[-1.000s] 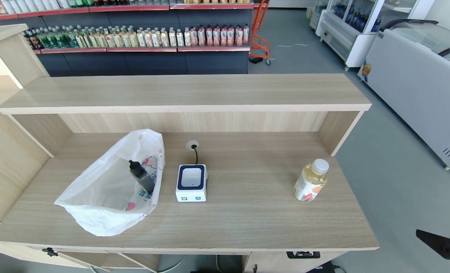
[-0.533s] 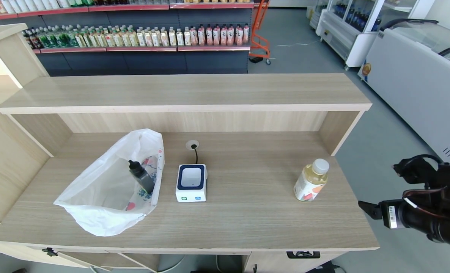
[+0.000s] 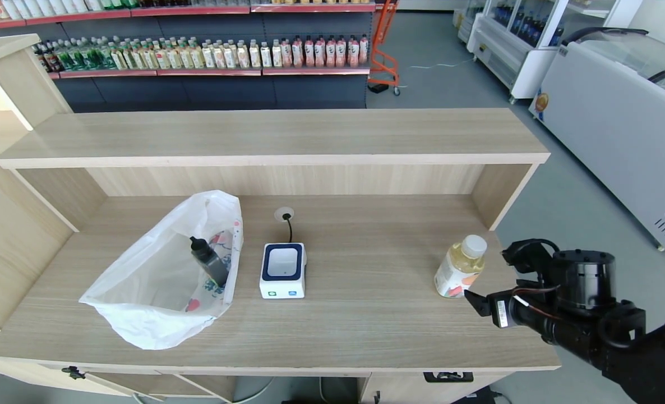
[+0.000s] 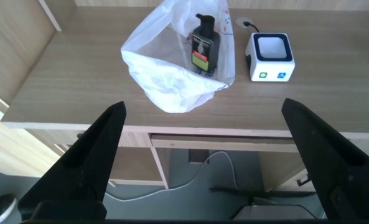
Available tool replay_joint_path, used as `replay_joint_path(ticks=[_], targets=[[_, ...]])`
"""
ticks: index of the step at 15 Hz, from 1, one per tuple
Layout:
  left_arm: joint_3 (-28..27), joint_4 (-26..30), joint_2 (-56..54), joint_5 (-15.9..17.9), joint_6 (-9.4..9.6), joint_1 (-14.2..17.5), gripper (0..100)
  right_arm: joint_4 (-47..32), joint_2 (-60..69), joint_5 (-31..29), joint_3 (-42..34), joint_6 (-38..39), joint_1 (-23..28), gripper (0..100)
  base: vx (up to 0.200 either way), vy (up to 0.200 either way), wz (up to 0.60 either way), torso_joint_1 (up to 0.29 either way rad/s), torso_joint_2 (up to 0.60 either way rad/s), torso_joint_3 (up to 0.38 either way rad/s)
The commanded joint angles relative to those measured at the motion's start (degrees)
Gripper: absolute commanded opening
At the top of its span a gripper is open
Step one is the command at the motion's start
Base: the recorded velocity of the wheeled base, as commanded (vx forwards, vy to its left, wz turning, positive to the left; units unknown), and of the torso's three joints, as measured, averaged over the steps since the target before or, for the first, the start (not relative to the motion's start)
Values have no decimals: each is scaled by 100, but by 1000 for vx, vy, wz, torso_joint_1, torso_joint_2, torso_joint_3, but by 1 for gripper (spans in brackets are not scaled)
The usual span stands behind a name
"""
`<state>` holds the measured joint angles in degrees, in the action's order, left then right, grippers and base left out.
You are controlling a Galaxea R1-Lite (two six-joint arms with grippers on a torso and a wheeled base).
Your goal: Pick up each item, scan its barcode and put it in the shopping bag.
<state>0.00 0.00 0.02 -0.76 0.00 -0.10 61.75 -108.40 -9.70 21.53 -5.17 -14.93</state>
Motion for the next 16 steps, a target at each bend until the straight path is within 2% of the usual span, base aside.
replay_joint_path(ticks=[1, 4, 7, 16], targets=[[0, 0, -2, -4, 0, 1, 100, 268, -524, 4, 141, -19, -18, 100, 0, 0, 0, 0, 0, 0], [0, 0, -2, -4, 0, 1, 100, 672, -814, 4, 343, -10, -18, 100, 0, 0, 0, 0, 0, 0], [0, 0, -2, -4, 0, 1, 100, 742, -981, 258, 554, -2, -27, 100, 0, 0, 0, 0, 0, 0], [0, 0, -2, -4, 0, 1, 100, 1164, -1781, 425, 1354, -28, -54, 100, 0, 0, 0, 0, 0, 0]])
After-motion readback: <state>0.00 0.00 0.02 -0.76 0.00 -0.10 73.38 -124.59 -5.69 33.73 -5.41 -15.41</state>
